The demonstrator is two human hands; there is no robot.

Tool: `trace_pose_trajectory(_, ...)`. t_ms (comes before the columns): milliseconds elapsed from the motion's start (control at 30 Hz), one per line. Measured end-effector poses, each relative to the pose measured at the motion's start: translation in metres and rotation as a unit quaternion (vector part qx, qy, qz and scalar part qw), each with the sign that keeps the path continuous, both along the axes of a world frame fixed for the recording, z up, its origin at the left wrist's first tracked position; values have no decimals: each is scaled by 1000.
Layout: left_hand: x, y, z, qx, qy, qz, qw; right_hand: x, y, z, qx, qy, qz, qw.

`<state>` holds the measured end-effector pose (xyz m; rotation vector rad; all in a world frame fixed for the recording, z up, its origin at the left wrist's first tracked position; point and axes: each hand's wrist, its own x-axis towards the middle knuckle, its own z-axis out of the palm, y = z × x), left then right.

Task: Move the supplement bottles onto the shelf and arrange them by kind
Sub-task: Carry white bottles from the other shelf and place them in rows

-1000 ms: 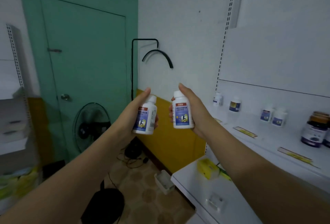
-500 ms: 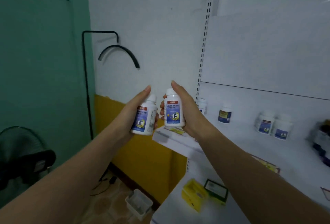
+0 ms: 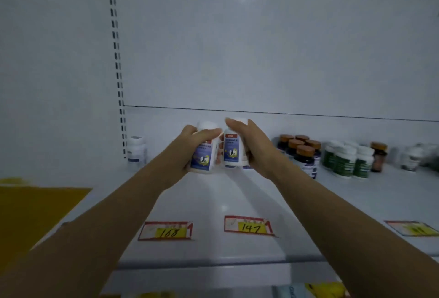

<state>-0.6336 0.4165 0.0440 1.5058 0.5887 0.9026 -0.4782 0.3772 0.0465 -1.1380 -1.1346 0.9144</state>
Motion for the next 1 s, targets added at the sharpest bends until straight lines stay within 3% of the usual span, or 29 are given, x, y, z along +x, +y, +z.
trace_pose_trajectory(200,52,27,-16,13,61,1,998,47,0,-9,-30,-69,-94,993)
trace_pose_trajectory(500,74,49,-50,-12,51,90,995,76,16,-43,-73,-148,-152,974)
trace_pose_trajectory(1000,101,61,-57,-9,75,125,989,85,28,-52,-63,-122,-157,978)
